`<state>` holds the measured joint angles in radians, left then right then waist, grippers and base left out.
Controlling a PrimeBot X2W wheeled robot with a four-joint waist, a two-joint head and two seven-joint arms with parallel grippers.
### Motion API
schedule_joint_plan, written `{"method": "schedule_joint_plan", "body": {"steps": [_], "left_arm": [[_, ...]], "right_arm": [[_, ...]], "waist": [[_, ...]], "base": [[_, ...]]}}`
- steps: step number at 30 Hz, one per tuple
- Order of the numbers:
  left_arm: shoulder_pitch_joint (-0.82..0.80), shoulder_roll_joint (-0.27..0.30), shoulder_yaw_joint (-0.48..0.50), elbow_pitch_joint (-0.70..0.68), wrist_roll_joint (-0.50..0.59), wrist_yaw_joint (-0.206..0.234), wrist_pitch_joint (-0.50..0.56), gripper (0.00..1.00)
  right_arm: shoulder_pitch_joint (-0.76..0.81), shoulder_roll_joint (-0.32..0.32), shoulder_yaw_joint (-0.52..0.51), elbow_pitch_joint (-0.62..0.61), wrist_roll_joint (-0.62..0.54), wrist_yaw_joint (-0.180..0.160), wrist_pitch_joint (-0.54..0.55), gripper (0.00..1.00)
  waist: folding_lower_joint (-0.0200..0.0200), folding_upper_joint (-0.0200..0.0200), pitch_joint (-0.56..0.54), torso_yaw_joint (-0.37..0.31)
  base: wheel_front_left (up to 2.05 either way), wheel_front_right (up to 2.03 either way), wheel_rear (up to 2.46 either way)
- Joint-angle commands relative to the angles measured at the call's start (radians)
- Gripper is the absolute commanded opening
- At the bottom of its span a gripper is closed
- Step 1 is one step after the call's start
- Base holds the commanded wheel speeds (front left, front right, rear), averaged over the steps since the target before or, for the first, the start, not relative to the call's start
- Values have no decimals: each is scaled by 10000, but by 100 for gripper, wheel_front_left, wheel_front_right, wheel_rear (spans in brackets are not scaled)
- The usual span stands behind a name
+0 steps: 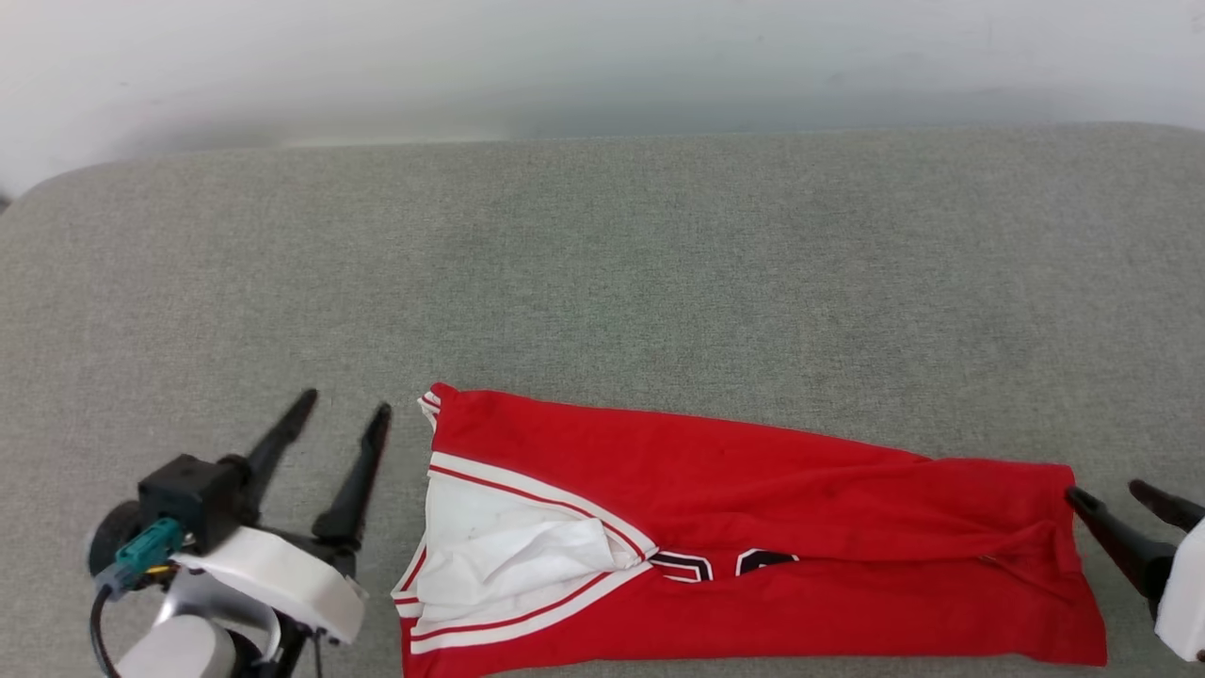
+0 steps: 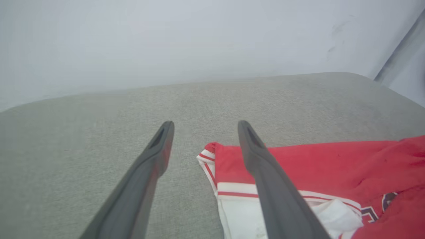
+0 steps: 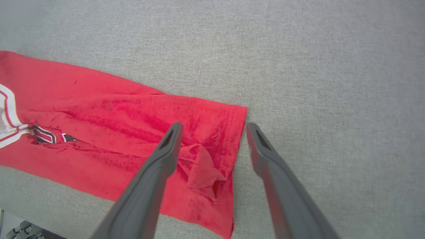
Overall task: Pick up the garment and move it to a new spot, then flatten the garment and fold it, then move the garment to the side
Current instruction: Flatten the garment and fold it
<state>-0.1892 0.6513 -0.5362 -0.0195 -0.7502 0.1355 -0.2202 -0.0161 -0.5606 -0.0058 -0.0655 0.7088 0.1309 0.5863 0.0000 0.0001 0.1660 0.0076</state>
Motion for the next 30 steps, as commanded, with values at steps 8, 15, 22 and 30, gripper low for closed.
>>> {"method": "schedule_joint_plan", "body": {"steps": [8, 15, 22, 30], "left_arm": [[674, -1849, 2910, -949, 1567, 294, -450, 100], [1494, -3345, 5087, -1134, 3047, -977, -447, 100], [1574, -4252, 5998, -683, 4160, -2116, -448, 100], [1394, -4923, 6394, -378, 4879, -2601, -449, 100]], "right_arm": [[396, 2071, -2050, 404, -1081, -2, 1094, 100], [77, 3153, -2592, 920, -1521, -2, 1623, 100], [-1, 3462, -2765, 1933, -1991, -5, 1742, 100], [159, 3651, -1840, 2731, -1488, 13, 1931, 100]], "waist": [[0, -1, 254, 188], [0, -1, 403, 267], [0, -1, 538, 473], [0, -1, 781, 668]], "base": [[0, 0, 0], [0, 0, 0], [0, 0, 0], [0, 0, 0]]}}
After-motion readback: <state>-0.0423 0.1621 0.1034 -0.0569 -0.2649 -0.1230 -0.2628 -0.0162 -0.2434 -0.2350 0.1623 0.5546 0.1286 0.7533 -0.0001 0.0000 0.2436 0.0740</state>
